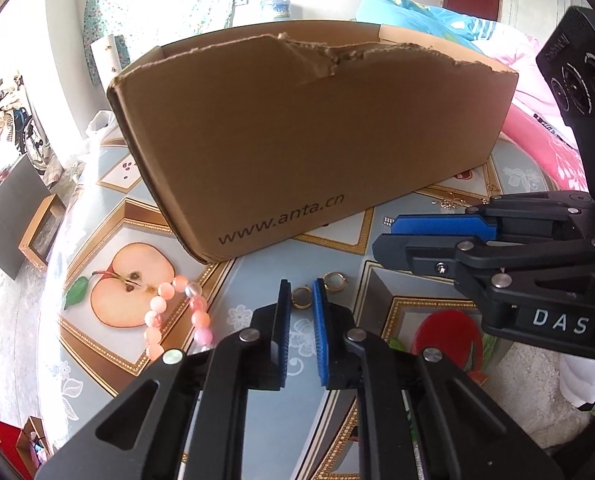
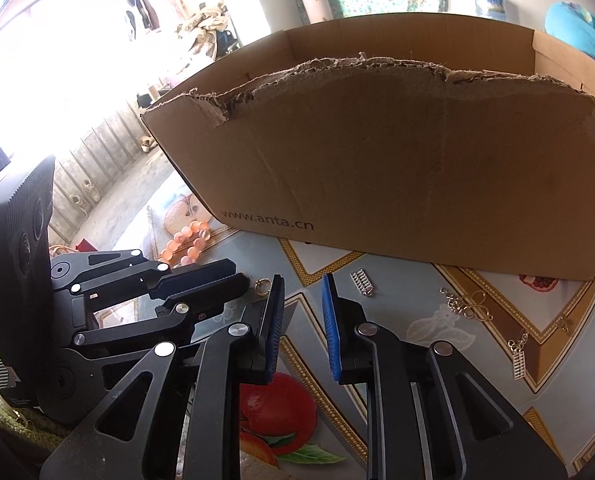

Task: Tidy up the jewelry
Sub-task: 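Close the left tool on a gold ring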

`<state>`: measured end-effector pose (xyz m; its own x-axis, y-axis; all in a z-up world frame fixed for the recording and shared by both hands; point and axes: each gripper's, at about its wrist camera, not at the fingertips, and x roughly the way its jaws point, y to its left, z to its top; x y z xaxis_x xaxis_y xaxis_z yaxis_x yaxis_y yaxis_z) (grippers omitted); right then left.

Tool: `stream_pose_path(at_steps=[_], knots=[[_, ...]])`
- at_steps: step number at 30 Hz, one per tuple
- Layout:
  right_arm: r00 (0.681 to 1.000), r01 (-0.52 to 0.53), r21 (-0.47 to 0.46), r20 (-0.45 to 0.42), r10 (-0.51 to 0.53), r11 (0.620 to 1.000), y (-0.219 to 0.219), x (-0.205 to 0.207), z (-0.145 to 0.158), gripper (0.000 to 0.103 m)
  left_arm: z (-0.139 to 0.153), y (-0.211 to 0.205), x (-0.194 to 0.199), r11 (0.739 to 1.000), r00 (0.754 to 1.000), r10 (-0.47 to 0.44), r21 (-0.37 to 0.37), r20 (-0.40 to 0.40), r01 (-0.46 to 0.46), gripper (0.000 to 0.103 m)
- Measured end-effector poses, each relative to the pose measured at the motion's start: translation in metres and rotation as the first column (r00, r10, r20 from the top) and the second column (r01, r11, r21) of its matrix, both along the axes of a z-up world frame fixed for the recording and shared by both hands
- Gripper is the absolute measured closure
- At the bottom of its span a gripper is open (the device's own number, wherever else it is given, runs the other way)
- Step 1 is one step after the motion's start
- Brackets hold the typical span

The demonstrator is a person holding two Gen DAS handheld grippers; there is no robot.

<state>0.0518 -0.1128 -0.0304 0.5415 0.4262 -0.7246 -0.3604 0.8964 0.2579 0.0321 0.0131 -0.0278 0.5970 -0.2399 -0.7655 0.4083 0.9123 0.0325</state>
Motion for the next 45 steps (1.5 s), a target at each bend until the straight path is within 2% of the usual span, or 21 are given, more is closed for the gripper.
stream_pose_path(at_steps=[4,7,14,19,26,33,34,37,45], knots=[[1.0,-0.004,-0.005,0.011,0.004,1.0,0.001,-0.003,0.001,0.084,0.0,0.0,0.0,1.0,1.0,-0.005,0.002,0.005,0.005,0.094],[1.0,-0.009,-0.008,0.011,0.009,1.0,0.003,-0.004,0.001,0.084,0.0,0.001,0.0,1.0,1.0,-0.006,0.004,0.006,0.006,0.099],[0.999,-0.031,-0.036,0.024,0.032,0.999,0.011,-0.005,-0.002,0.082,0.003,0.011,0.0,1.0,1.0,0.016,-0.004,-0.01,-0.016,0.099],[1.0,-0.025,-0.026,0.008,0.026,0.999,0.012,-0.002,-0.005,0.082,0.012,0.017,-0.004,0.999,1.0,0.013,-0.047,-0.01,-0.014,0.099],[1.0,-0.014,-0.027,0.01,0.014,1.0,0.01,-0.003,-0.003,0.082,0.001,0.013,0.001,0.999,0.999,0.013,-0.048,-0.05,-0.015,0.099],[1.0,0.001,-0.019,0.008,-0.001,1.0,0.006,-0.004,-0.004,0.082,0.0,0.009,0.003,0.999,0.999,0.019,-0.035,-0.041,-0.021,0.099],[1.0,0.002,-0.017,0.009,-0.002,1.0,0.006,-0.005,-0.004,0.082,0.001,0.009,0.003,0.999,0.999,0.022,-0.034,-0.039,-0.023,0.097],[1.0,0.002,-0.011,0.011,-0.002,1.0,0.004,-0.008,-0.004,0.082,0.006,0.009,0.002,0.999,0.999,0.03,-0.031,-0.028,-0.03,0.085],[1.0,0.007,0.004,0.013,-0.007,1.0,-0.003,-0.01,-0.004,0.082,0.0,0.0,0.004,0.999,0.998,0.051,0.009,-0.03,-0.051,0.084]])
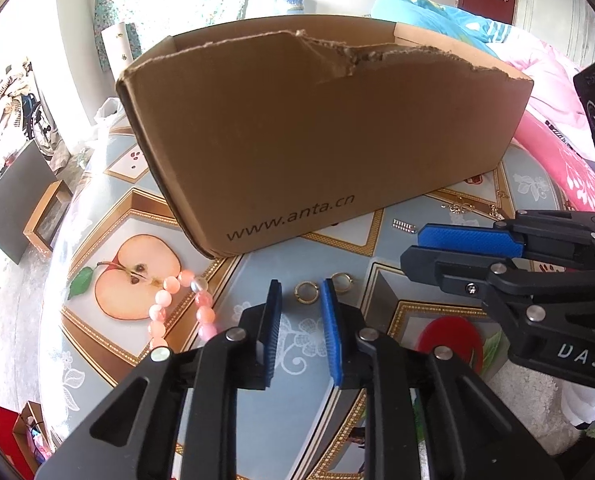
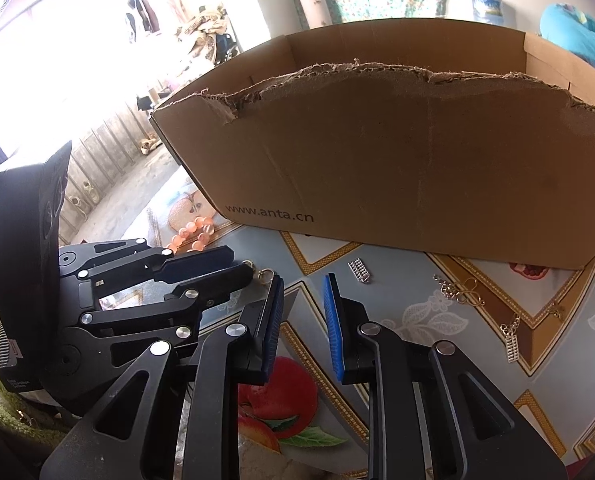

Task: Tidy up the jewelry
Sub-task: 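Close the left tool on a gold ring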

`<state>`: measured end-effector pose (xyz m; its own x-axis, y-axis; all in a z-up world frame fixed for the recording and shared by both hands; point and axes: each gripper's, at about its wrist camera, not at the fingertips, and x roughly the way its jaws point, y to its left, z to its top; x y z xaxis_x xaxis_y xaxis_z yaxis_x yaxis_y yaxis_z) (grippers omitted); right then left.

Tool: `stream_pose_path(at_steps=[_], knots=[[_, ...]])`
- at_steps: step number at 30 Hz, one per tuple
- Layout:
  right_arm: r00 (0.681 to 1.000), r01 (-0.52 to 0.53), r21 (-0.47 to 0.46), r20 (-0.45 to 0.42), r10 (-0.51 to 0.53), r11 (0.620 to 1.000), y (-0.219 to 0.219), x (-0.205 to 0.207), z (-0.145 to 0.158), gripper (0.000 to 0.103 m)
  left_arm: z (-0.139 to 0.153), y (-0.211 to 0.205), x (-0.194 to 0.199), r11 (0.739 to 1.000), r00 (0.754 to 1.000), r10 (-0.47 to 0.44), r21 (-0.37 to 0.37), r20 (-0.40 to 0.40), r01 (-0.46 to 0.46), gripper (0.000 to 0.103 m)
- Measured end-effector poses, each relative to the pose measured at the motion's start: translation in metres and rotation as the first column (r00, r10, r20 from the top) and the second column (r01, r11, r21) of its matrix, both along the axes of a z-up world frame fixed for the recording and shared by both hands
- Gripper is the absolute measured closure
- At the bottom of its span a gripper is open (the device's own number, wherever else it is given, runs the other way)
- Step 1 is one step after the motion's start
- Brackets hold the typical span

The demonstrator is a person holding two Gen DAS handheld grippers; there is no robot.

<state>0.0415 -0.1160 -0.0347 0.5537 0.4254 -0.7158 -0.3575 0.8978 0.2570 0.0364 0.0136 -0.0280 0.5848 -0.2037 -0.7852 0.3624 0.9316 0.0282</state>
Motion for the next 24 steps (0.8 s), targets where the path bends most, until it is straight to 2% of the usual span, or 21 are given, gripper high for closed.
stream_pose_path(at_steps=[10,13,17,24], knots=[[1.0,0.011,0.0,0.006,-0.011,1.0,-0.004,-0.002,0.0,0.081,0.002,-0.02,0.003,0.998,1.0,-0.005,0.058,0.013,0.004,0.084],[1.0,0.014,-0.001,0.007,-0.014,1.0,-0.004,-0.001,0.0,0.081,0.003,-0.024,0.005,0.998,1.0,-0.001,0.06,0.008,0.0,0.084],[1.0,0.001,-0.015,0.014,-0.001,1.0,0.001,-0.001,0.0,0.081,0.004,-0.028,0.004,0.998,1.0,-0.012,0.056,0.002,0.012,0.092],[0.998,-0.052,-0.05,0.022,0.053,0.997,0.015,0.003,-0.001,0.081,0.003,-0.023,0.0,0.999,1.0,-0.02,0.047,0.009,0.019,0.093]])
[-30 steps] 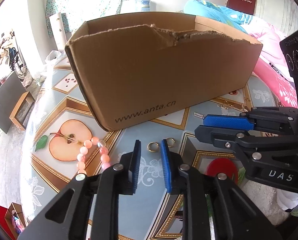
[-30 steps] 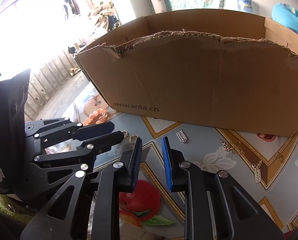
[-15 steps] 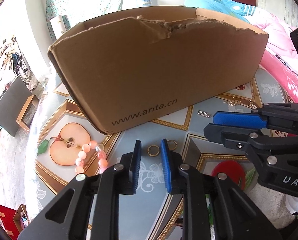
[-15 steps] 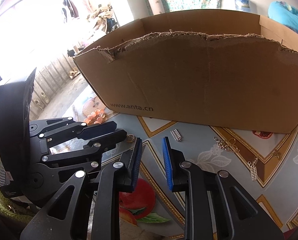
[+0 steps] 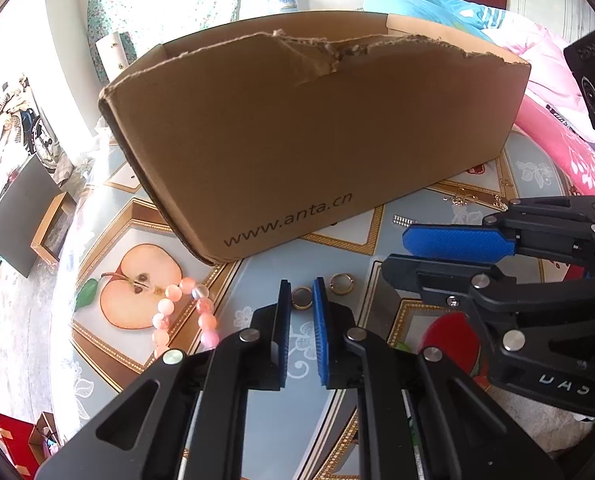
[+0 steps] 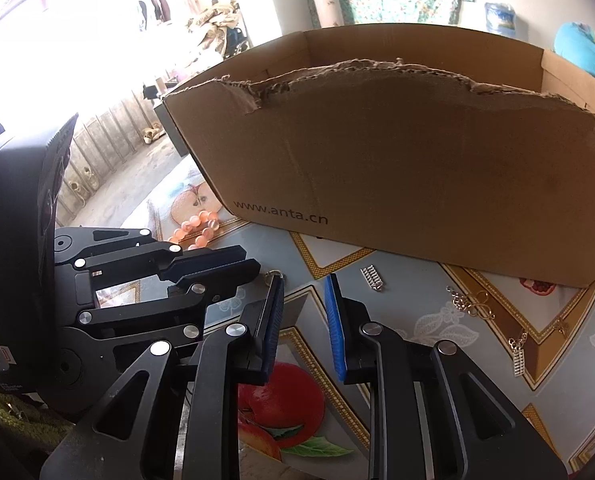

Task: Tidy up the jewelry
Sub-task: 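Lift the gold ring with the left tool toward the box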

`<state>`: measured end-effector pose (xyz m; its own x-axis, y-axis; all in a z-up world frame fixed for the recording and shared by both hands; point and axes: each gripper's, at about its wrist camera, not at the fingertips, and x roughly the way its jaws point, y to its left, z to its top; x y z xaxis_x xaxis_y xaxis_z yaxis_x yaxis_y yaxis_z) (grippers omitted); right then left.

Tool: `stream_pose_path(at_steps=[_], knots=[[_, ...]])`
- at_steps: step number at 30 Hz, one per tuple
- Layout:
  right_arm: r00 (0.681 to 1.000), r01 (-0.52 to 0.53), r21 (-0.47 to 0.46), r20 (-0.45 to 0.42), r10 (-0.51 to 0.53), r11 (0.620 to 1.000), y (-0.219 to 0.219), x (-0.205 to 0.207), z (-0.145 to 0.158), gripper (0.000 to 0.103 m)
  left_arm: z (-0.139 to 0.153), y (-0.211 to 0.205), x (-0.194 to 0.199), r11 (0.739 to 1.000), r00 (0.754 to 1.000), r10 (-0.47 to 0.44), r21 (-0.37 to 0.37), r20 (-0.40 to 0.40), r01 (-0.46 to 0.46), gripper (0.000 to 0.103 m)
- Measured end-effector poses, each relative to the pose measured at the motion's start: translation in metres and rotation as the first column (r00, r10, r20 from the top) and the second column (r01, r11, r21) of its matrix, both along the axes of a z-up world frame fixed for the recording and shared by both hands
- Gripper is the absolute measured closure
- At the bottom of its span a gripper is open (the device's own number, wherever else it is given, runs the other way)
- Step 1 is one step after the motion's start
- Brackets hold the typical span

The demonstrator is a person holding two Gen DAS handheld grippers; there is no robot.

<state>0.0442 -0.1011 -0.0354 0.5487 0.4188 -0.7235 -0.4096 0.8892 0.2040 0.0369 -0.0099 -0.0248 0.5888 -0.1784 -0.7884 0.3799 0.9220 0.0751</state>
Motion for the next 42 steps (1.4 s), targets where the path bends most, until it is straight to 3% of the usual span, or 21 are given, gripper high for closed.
stream_pose_path(at_steps=[10,19,26,30,34,39,42], knots=[[0.993,-0.117,-0.093,0.019,0.119,0.989,0.024,0.011,-0.007,0.081,-0.003,0.019,-0.002,0.999,1.0,0.03,-0.027,0.0,-0.03,0.093],[0.996,-0.072,-0.128,0.045,0.078,0.989,0.039,0.014,-0.009,0.081,-0.002,0.029,0.005,0.997,0.999,0.05,-0.051,-0.005,-0.05,0.093],[0.983,-0.141,-0.232,0.08,0.163,0.962,0.049,0.011,-0.009,0.082,-0.003,0.029,0.004,0.997,0.999,0.051,-0.058,-0.001,-0.051,0.093],[0.983,-0.134,-0.268,0.085,0.162,0.954,0.047,0.007,-0.009,0.082,-0.003,0.031,0.004,0.997,0.999,0.051,-0.06,0.001,-0.051,0.093],[0.99,-0.097,-0.273,0.077,0.122,0.957,0.041,0.01,-0.009,0.082,-0.003,0.031,0.003,0.997,0.999,0.05,-0.058,0.002,-0.05,0.093],[0.993,-0.091,-0.2,0.058,0.105,0.976,0.041,0.011,-0.008,0.082,-0.003,0.031,0.003,0.997,0.999,0.05,-0.058,0.002,-0.05,0.093],[0.989,-0.109,-0.228,0.076,0.13,0.967,0.045,0.011,-0.011,0.082,-0.003,0.031,0.003,0.997,0.999,0.048,-0.057,0.003,-0.048,0.093]])
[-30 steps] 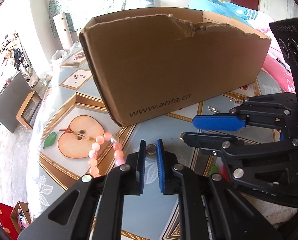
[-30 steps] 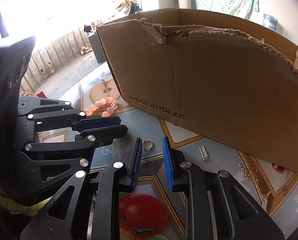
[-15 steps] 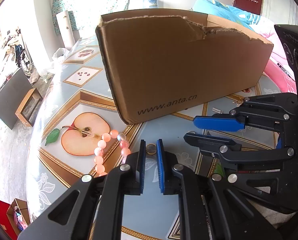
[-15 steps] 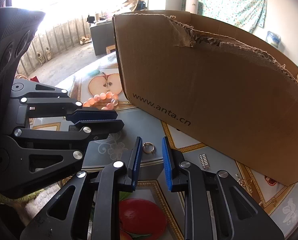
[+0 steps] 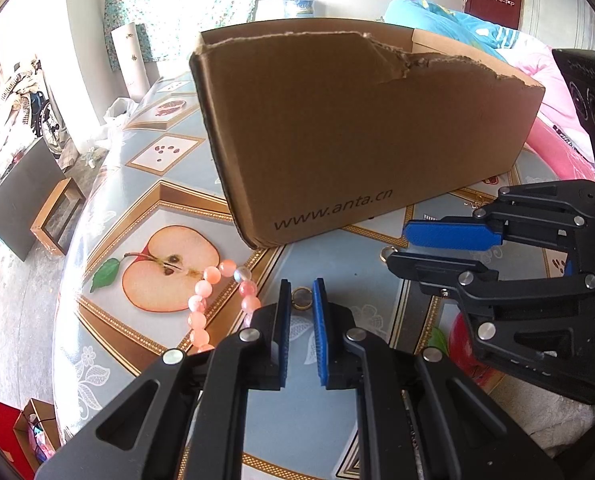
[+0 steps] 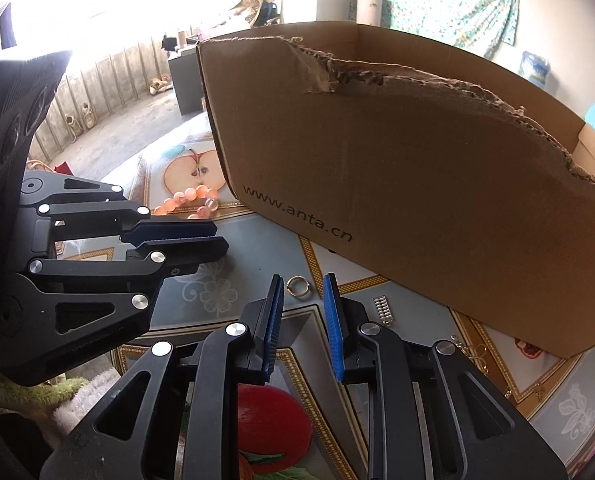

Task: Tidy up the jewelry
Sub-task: 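Lift the gold ring with the left tool toward the box, then carry the ring over the box and open the left tool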

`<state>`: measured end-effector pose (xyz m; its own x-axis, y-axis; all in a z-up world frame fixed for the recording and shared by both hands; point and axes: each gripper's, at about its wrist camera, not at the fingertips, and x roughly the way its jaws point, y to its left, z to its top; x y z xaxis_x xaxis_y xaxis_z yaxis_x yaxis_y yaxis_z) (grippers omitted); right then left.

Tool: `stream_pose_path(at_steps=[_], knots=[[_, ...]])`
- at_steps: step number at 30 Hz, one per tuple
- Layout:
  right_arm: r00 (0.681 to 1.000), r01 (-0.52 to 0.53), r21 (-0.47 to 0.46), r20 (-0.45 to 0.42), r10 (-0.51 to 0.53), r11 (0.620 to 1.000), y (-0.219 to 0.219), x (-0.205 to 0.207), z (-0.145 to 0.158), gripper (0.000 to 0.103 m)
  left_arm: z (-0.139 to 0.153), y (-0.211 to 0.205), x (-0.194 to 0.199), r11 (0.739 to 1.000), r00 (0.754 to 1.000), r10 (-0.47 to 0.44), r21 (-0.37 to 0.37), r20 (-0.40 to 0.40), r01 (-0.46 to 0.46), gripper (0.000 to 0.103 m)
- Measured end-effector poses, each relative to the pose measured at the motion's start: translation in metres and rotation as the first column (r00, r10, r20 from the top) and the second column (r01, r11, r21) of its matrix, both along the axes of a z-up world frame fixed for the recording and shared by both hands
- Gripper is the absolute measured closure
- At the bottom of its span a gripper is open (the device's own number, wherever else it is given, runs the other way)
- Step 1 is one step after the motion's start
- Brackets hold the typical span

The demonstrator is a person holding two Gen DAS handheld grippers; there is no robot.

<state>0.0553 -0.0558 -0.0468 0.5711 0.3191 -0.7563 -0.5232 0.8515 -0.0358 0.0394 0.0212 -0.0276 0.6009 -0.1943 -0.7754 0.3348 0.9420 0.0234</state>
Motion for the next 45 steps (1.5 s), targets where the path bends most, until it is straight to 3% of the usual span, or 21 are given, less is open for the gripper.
stream_pose_path(at_steps=[11,14,32,38,45], knots=[[0.985,-0.173,-0.05,0.006,0.174,0.984,-0.005,0.0,-0.003,0.082,0.001,-0.001,-0.001,1.0,1.0,-0.007,0.004,0.004,0.007,0.093],[0.979,-0.202,-0.029,-0.017,0.202,0.979,-0.008,0.004,-0.002,0.093,0.001,-0.001,-0.001,1.0,1.0,-0.007,0.005,0.007,0.007,0.093],[0.994,-0.11,0.097,0.008,0.11,0.989,-0.056,-0.004,0.019,0.095,0.009,0.0,-0.006,0.999,0.999,-0.026,-0.028,0.024,0.027,0.093],[0.996,-0.064,0.164,0.072,0.052,0.984,-0.079,-0.022,0.046,0.095,0.041,-0.006,-0.022,0.995,0.991,-0.07,-0.069,0.118,0.078,0.093],[0.977,-0.027,0.274,0.211,-0.033,0.961,-0.103,-0.031,0.104,0.095,0.102,-0.01,-0.019,0.977,0.958,-0.118,-0.141,0.262,0.159,0.093]])
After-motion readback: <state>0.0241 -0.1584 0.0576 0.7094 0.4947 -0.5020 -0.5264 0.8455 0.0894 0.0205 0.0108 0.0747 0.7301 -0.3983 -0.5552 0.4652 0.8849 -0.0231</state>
